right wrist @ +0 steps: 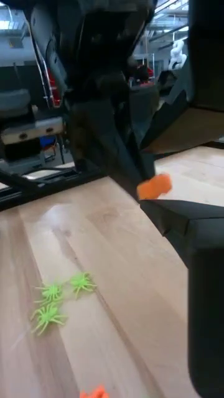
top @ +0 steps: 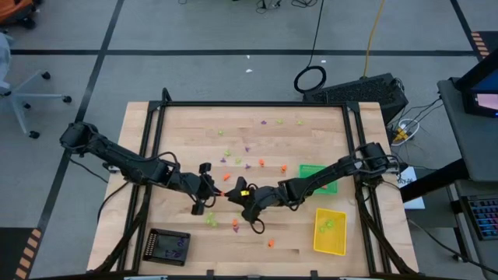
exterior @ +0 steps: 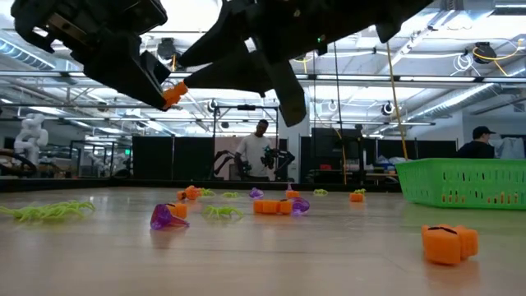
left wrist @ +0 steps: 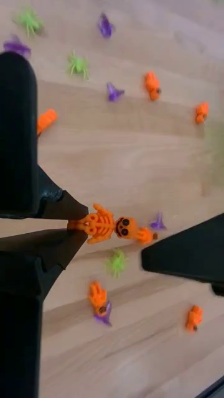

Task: Sort Halloween decoration
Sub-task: Put the orange skeleton toy into the green bin

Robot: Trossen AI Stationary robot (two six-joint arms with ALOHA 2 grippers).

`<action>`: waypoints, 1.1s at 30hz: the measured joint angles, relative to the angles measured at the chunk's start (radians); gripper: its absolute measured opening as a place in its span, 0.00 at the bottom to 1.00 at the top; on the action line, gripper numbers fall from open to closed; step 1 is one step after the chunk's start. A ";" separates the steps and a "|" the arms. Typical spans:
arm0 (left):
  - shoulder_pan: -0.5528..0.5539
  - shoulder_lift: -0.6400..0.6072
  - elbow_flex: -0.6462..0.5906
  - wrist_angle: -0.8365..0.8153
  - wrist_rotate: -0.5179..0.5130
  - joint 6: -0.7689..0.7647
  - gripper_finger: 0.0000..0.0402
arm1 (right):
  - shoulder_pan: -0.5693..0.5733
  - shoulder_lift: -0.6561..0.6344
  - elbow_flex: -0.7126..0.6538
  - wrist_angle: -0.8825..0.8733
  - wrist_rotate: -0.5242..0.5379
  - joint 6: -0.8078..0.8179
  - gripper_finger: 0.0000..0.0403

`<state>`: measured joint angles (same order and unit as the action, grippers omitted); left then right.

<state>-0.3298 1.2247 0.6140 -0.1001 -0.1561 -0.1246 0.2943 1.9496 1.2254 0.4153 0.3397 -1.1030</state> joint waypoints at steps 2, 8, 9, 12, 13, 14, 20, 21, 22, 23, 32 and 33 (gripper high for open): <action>0.000 0.000 0.000 0.002 0.025 0.001 0.04 | 0.000 0.000 0.005 0.001 0.000 -0.001 0.30; 0.000 0.000 0.000 0.008 0.055 0.001 0.04 | -0.020 0.000 0.005 -0.023 -0.053 0.025 0.30; 0.000 0.000 0.000 0.008 0.055 0.001 0.04 | -0.022 0.000 0.005 -0.023 -0.054 0.026 0.30; 0.000 0.000 0.000 0.009 0.055 0.001 0.04 | -0.021 0.000 0.005 -0.023 -0.057 0.020 0.30; 0.000 0.000 0.000 0.009 0.055 0.001 0.04 | -0.021 0.000 0.005 -0.023 -0.062 0.019 0.30; 0.000 0.000 0.000 0.010 0.055 0.001 0.04 | -0.022 0.000 0.005 -0.023 -0.079 0.019 0.30; 0.000 0.000 0.000 0.014 0.055 0.001 0.04 | -0.031 0.000 0.005 -0.021 -0.128 0.031 0.30; 0.000 0.000 0.000 0.014 0.055 0.001 0.04 | -0.032 0.000 0.005 -0.017 -0.130 0.026 0.30; 0.000 0.000 0.000 0.014 0.055 0.001 0.04 | -0.033 0.000 0.005 -0.013 -0.135 0.021 0.30; 0.000 0.000 0.000 0.014 0.055 0.001 0.04 | -0.035 0.000 0.005 -0.010 -0.141 0.020 0.30; 0.000 0.000 0.000 0.015 0.055 0.000 0.04 | -0.060 0.000 0.004 -0.001 -0.213 0.026 0.29; 0.000 0.000 0.000 0.019 0.055 0.000 0.04 | -0.064 0.000 0.004 -0.001 -0.234 0.038 0.29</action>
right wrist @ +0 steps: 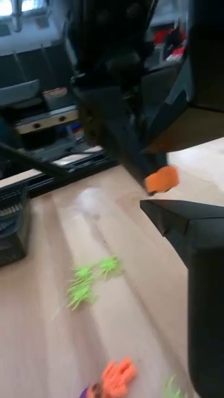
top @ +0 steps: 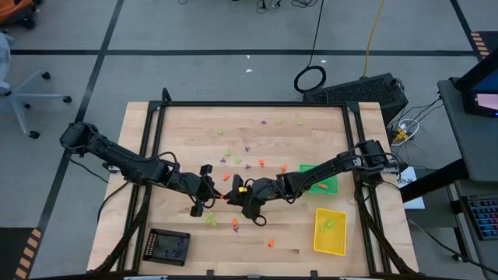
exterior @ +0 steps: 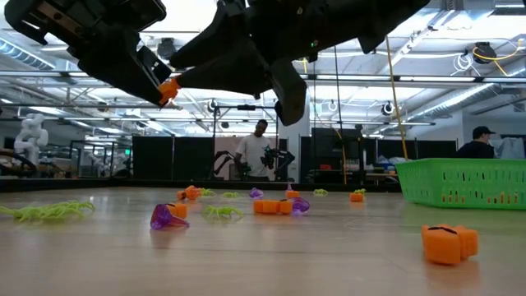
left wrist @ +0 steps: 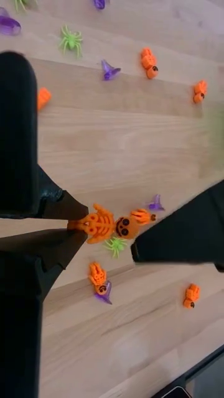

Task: Sort Halloween decoration
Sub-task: Put the orange skeleton toy into the green bin

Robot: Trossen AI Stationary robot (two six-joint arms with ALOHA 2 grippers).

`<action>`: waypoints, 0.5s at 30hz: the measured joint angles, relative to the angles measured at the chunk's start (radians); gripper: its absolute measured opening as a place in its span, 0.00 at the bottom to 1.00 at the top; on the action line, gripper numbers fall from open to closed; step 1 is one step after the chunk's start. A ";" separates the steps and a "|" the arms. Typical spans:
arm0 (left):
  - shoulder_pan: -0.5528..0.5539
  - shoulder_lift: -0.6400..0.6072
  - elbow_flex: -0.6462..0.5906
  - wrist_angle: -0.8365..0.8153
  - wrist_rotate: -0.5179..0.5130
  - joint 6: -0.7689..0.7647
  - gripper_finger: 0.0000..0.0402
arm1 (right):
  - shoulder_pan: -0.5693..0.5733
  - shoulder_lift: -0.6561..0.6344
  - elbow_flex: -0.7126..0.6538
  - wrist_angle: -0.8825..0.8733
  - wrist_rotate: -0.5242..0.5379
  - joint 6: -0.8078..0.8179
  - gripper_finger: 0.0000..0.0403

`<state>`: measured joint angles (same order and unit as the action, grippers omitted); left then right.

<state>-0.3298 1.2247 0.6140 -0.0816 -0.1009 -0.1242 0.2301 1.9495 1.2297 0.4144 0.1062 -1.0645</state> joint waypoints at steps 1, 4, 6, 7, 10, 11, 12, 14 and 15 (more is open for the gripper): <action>0.000 0.000 0.000 0.006 0.000 0.000 0.04 | -0.004 0.000 0.000 0.000 -0.010 0.010 0.29; 0.000 0.000 0.000 0.040 0.000 0.001 0.04 | -0.008 0.000 0.000 -0.003 -0.013 0.009 0.29; 0.000 0.000 0.000 0.060 0.000 0.008 0.04 | -0.007 0.000 0.000 0.005 -0.014 0.004 0.29; 0.000 0.000 0.000 0.064 0.000 0.010 0.04 | -0.006 0.000 0.000 0.008 -0.015 0.005 0.29; 0.001 0.000 0.000 0.065 0.000 0.018 0.04 | -0.006 0.000 0.000 0.001 -0.021 0.005 0.29; 0.001 0.000 0.000 0.064 0.000 0.018 0.04 | -0.007 0.000 0.000 -0.001 -0.022 0.006 0.29; 0.001 0.000 0.000 0.065 0.000 0.018 0.04 | -0.007 0.000 0.000 -0.001 -0.029 0.013 0.29; 0.001 0.000 0.000 0.066 0.000 0.018 0.04 | -0.008 0.000 0.000 0.001 -0.030 0.024 0.28; 0.001 0.000 0.000 0.066 0.000 0.018 0.04 | -0.008 0.000 0.000 0.000 -0.030 0.025 0.27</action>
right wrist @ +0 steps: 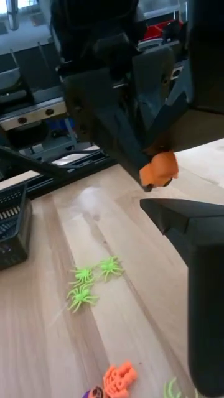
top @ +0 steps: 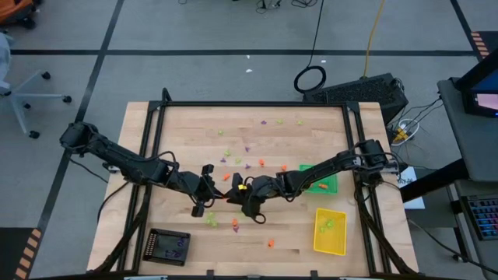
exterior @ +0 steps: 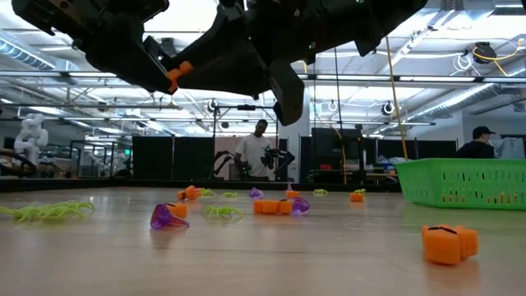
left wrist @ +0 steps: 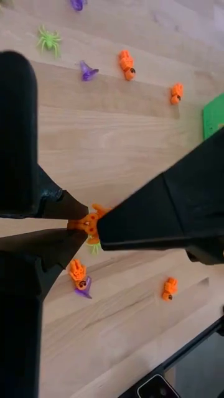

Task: Sort Halloween decoration
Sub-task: Put the orange skeleton toy into the green bin

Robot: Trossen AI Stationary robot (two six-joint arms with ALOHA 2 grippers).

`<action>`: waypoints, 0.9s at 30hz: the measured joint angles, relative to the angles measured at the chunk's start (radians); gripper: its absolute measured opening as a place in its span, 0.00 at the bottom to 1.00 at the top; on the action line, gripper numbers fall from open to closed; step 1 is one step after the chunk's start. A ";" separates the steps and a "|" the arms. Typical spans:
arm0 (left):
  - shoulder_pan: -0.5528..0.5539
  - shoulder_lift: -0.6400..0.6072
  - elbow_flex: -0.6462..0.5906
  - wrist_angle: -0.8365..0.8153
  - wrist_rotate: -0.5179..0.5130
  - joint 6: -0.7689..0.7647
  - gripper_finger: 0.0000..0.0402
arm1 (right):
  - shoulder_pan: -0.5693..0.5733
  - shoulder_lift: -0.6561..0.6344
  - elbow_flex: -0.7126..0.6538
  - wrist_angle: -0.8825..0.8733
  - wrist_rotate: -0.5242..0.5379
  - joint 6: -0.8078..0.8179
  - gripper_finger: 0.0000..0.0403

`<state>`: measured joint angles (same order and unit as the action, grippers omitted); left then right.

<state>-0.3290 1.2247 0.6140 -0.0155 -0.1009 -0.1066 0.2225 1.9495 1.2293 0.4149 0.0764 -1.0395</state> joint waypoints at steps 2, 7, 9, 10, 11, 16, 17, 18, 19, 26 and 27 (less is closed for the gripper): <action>0.000 0.000 0.000 0.000 0.000 0.000 0.04 | 0.000 0.000 0.000 0.000 0.000 0.000 0.25; 0.000 0.000 0.000 -0.001 0.000 0.000 0.04 | 0.000 0.000 0.000 0.000 -0.001 0.002 0.16; 0.000 0.000 0.000 -0.001 0.000 0.000 0.04 | 0.000 0.000 0.000 0.001 -0.002 0.002 0.13; 0.000 0.000 0.000 -0.001 0.000 0.000 0.04 | 0.000 0.000 0.000 0.001 -0.002 0.003 0.11; 0.000 0.000 0.000 -0.001 0.000 0.000 0.04 | 0.000 0.000 0.000 0.000 -0.002 0.005 0.10; 0.000 0.000 -0.001 0.000 -0.005 0.009 0.04 | 0.000 0.000 0.000 0.000 -0.003 0.006 0.06; 0.000 0.000 -0.001 0.002 -0.011 0.012 0.04 | 0.000 0.000 0.000 0.000 -0.003 0.006 0.05; 0.000 0.000 -0.001 0.005 -0.019 0.013 0.04 | 0.000 0.000 0.000 0.000 -0.003 0.006 0.05; 0.000 0.000 -0.001 0.007 -0.027 0.015 0.04 | 0.000 0.000 0.000 0.000 -0.003 0.006 0.05; 0.000 0.001 -0.001 0.010 -0.042 0.042 0.04 | 0.000 -0.002 0.000 -0.029 0.002 0.006 0.06; 0.000 0.001 -0.001 0.010 -0.043 0.039 0.04 | 0.000 -0.002 0.000 -0.032 0.005 0.006 0.06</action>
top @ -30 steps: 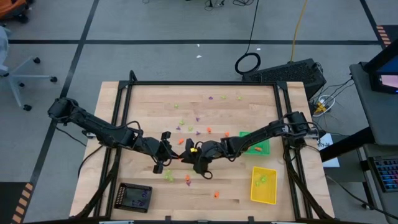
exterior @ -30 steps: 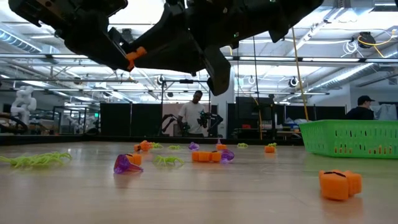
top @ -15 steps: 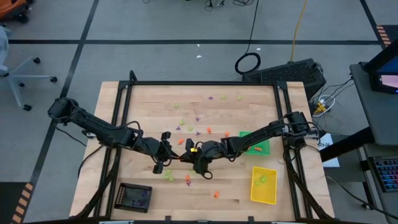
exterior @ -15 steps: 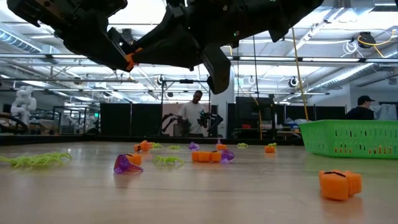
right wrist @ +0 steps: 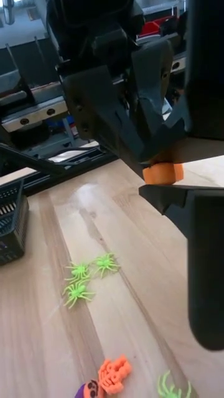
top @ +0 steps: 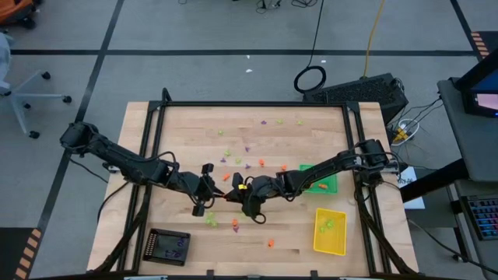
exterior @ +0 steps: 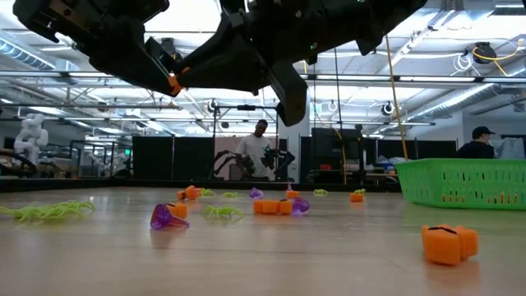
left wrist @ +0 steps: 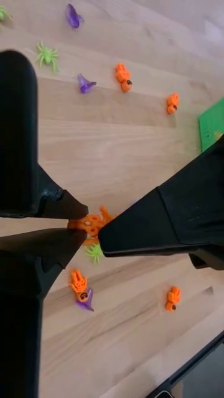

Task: Sort Halloween decoration
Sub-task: Put the orange skeleton toy into the green bin

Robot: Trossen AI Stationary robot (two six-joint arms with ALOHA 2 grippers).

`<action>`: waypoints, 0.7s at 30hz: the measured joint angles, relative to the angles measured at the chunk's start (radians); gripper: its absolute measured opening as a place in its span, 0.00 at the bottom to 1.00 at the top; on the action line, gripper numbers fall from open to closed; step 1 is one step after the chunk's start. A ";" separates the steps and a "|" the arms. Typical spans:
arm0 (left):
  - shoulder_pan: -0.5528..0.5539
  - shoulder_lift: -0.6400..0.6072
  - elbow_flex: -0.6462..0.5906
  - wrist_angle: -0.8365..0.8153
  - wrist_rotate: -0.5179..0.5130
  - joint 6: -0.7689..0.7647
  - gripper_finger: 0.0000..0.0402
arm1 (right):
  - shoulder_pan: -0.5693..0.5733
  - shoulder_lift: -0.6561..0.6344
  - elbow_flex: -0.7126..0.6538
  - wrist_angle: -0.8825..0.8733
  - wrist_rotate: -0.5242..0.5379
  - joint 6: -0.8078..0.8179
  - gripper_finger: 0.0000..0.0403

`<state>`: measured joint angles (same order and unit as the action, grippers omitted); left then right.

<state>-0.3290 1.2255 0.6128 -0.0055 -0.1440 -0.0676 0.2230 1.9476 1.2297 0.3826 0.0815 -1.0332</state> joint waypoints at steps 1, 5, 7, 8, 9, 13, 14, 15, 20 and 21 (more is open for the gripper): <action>0.000 0.000 0.000 0.000 -0.001 -0.002 0.04 | 0.000 0.000 0.000 -0.001 0.003 0.000 0.06; 0.000 0.004 0.000 0.013 -0.005 -0.005 0.12 | 0.001 0.000 0.000 -0.017 0.022 0.001 0.06; 0.000 0.015 0.001 0.035 -0.018 -0.005 0.19 | 0.002 0.000 -0.001 -0.029 0.022 0.011 0.06; -0.001 0.021 0.001 0.041 -0.027 -0.004 0.23 | 0.002 0.001 -0.001 -0.033 0.021 0.020 0.06; -0.001 0.028 0.001 0.051 -0.038 -0.004 0.26 | 0.002 0.001 -0.001 -0.038 0.021 0.027 0.06; 0.000 0.045 0.000 0.072 -0.099 0.023 0.38 | 0.011 -0.003 -0.001 -0.088 0.023 0.048 0.06; 0.001 0.043 0.001 0.077 -0.104 0.029 0.40 | 0.014 -0.004 -0.001 -0.108 0.024 0.059 0.06; 0.002 0.043 0.001 0.079 -0.106 0.035 0.42 | 0.019 -0.005 -0.001 -0.114 0.025 0.075 0.06; -0.006 0.043 0.001 0.079 -0.101 0.055 0.45 | 0.059 -0.066 -0.001 -0.218 0.095 0.148 0.06; -0.006 0.043 0.002 0.076 -0.101 0.055 0.45 | 0.069 -0.084 -0.001 -0.253 0.107 0.172 0.06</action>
<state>-0.3351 1.2690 0.6144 0.0704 -0.2455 -0.0128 0.2922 1.8631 1.2285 0.1291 0.1888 -0.8617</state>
